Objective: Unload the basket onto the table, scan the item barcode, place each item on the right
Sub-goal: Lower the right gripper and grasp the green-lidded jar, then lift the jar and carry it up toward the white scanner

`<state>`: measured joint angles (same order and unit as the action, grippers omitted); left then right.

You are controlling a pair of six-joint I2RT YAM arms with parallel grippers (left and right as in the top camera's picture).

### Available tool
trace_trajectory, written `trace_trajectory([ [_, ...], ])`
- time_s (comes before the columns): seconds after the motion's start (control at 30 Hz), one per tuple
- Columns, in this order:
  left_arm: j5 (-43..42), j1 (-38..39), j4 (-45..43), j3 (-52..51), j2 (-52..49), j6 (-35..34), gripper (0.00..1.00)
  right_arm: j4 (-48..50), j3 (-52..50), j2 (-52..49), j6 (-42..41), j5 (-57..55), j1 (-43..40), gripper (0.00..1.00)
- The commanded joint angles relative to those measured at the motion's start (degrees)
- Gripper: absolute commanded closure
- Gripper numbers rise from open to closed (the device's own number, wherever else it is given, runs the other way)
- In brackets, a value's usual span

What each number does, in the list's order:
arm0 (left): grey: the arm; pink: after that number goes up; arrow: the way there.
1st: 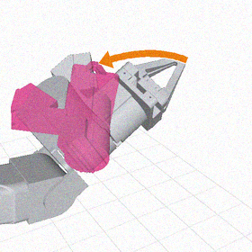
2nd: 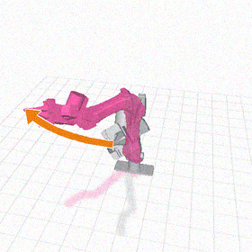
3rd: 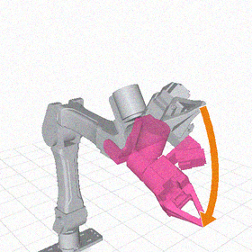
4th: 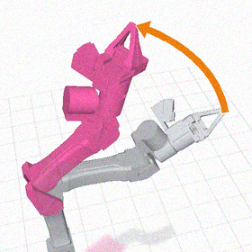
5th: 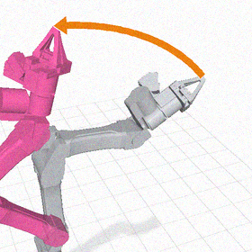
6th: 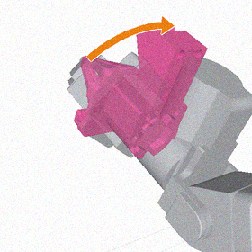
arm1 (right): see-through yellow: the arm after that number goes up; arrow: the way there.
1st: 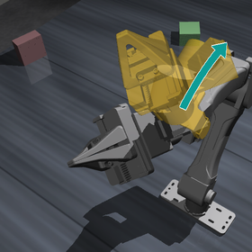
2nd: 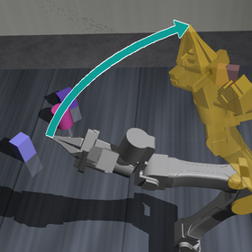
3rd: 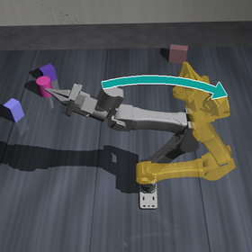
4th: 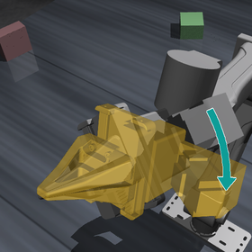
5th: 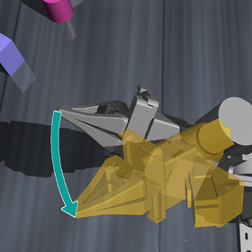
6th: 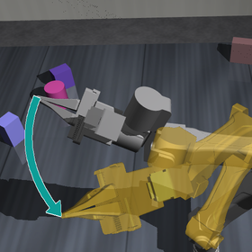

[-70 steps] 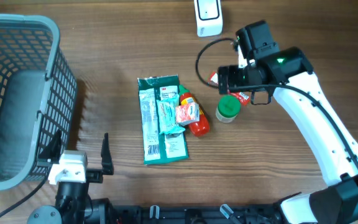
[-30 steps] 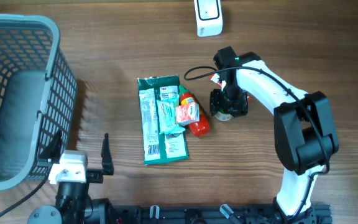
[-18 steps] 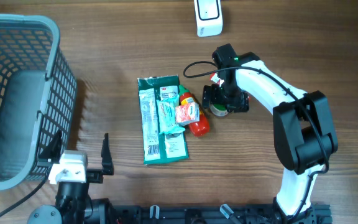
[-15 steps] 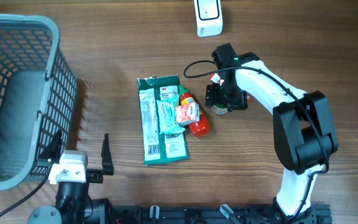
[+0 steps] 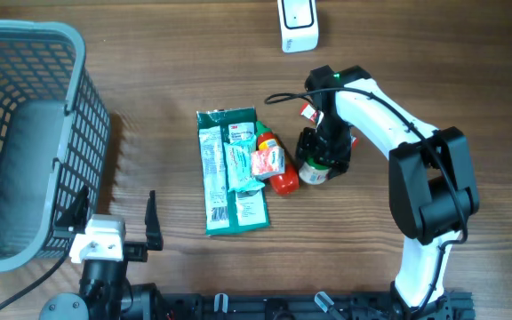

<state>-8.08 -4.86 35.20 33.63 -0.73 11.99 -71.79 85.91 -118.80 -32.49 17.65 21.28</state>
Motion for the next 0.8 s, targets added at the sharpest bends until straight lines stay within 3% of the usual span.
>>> trace_trajectory([
  [0.0,-0.87,0.26,-0.15,0.07,0.37,1.11,0.00,-2.95,1.53,1.40,-2.12,12.22,0.02,0.46],
  [0.3,-0.87,0.26,-0.15,0.07,0.37,1.11,0.00,-14.62,1.51,9.25,-0.61,17.51,0.04,0.45],
  [0.5,-0.87,0.26,-0.15,0.07,0.37,1.11,0.00,-12.61,1.51,19.17,-8.76,22.51,1.46,0.45],
  [0.77,-0.87,0.26,-0.15,0.07,0.37,1.11,0.00,-8.17,1.51,30.56,-17.86,19.85,3.45,0.44],
])
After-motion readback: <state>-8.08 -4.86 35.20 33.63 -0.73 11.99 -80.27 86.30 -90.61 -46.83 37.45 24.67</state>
